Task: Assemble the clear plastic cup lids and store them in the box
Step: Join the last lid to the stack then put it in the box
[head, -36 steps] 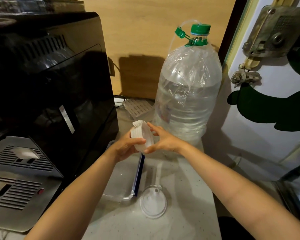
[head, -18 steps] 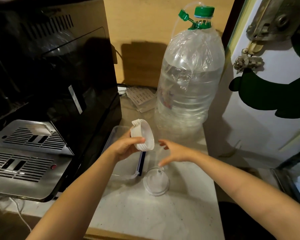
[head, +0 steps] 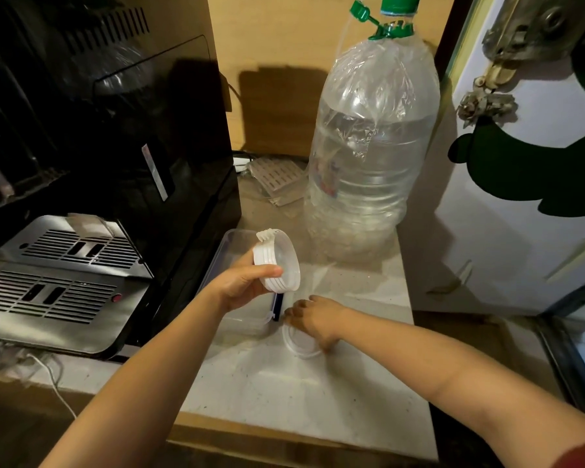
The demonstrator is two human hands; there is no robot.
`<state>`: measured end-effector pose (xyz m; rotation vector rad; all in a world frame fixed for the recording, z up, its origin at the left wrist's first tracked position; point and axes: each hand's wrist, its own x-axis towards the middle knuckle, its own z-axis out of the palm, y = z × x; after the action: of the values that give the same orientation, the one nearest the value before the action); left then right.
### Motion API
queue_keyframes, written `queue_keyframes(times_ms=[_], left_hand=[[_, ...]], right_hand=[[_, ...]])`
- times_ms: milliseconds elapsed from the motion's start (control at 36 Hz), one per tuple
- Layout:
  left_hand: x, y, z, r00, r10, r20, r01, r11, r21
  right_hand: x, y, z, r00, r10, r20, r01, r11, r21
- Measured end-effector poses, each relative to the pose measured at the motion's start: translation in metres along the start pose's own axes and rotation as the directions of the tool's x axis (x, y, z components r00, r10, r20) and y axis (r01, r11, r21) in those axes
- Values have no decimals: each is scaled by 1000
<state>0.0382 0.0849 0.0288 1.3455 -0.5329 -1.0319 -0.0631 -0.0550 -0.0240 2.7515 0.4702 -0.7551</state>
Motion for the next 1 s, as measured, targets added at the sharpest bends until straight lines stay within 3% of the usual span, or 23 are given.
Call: queue_keyframes(times_ms=[167,389,556,778,889,1000], left_hand=[[-6,-1,-2,1000,2,-7,-2,1000,15],[-8,2,1,1000,-2,-27,2,1000,5],[-6,7,2,1000,18,0,-18,999,-30],[3,19,10,999,44,4,-44,997,-60],[9,26,14,999,43,-4,-43,996,-75],[15,32,19,998,58,-9,-58,993,-102]], right_hand=[[3,-7,-2,995,-15,99,25,994,-103],[-3,-8,1,1000,-1,31,6,986,-166],[-25,12,-10,990,113,-86,-107,992,67],[-61,56,-41,926,320,-198,-257,922,289],[-84,72,-65,865,411,-288,-253,853,457],[-100,78,-89,768,501,-399,-150,746,649]])
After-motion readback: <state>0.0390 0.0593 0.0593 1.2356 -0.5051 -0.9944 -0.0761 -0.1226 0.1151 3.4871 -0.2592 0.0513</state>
